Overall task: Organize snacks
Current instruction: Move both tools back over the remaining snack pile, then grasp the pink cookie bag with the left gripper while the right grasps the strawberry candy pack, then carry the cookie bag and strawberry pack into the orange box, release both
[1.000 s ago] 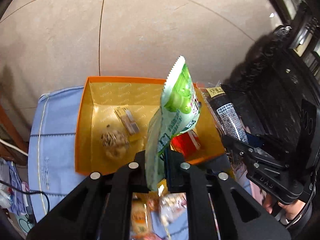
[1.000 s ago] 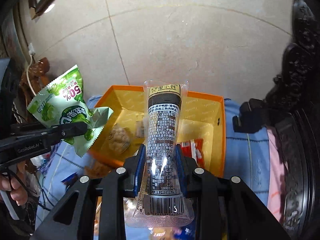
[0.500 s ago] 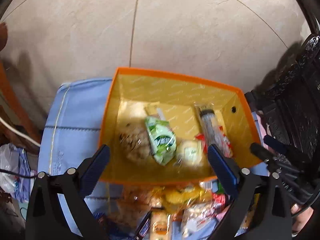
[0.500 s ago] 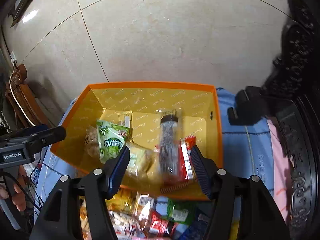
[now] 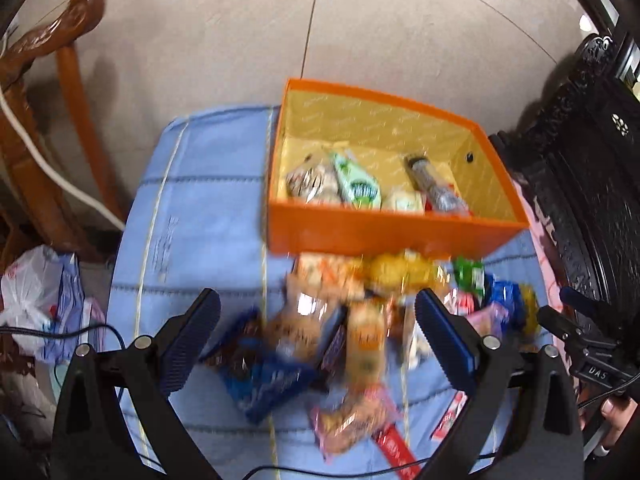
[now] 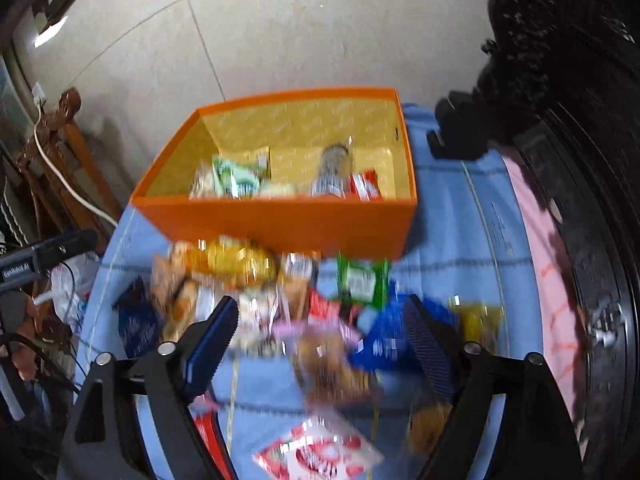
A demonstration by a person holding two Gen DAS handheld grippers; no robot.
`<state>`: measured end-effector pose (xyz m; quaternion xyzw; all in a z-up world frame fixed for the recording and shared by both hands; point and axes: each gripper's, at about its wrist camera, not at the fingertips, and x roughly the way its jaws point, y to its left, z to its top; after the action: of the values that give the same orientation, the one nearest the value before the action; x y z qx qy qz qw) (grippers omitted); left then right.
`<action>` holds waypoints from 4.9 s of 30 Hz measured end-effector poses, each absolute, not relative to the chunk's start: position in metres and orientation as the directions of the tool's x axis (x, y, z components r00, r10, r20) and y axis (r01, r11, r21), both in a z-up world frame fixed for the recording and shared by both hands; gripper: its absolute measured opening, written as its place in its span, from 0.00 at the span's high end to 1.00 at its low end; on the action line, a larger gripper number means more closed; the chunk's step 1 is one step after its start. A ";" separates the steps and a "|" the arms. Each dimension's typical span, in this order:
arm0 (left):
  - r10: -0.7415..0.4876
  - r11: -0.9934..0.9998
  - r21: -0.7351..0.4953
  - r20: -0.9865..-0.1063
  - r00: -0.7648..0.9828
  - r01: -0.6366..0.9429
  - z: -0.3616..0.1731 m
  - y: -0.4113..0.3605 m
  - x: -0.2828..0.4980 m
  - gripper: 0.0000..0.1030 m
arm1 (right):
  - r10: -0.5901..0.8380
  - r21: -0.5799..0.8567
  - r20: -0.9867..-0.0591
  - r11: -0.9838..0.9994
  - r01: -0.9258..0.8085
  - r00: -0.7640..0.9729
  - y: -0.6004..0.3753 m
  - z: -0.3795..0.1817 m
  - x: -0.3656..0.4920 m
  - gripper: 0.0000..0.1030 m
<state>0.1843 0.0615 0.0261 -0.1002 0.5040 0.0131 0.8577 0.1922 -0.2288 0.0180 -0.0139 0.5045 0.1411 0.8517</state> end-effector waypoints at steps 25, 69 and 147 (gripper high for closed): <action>-0.090 0.995 -0.101 -0.956 0.279 -0.025 -0.070 0.007 0.083 0.07 | 0.229 0.171 -0.930 0.962 -0.212 0.287 -0.250 -0.038 0.082 0.14; -0.132 0.991 -0.128 -0.963 0.236 0.031 -0.117 -0.016 0.108 0.43 | 0.245 0.224 -0.959 0.964 -0.146 0.145 -0.237 -0.080 0.102 0.14; -0.144 0.979 -0.197 -0.843 0.519 -0.050 0.040 0.024 0.312 0.40 | 0.339 0.192 -0.736 0.934 -0.300 0.586 -0.200 0.066 0.323 0.80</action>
<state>0.3124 0.0245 0.0398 -0.0987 0.4899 -0.0271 0.8658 0.3233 -0.1995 0.0664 0.0233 0.4182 0.1797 0.8901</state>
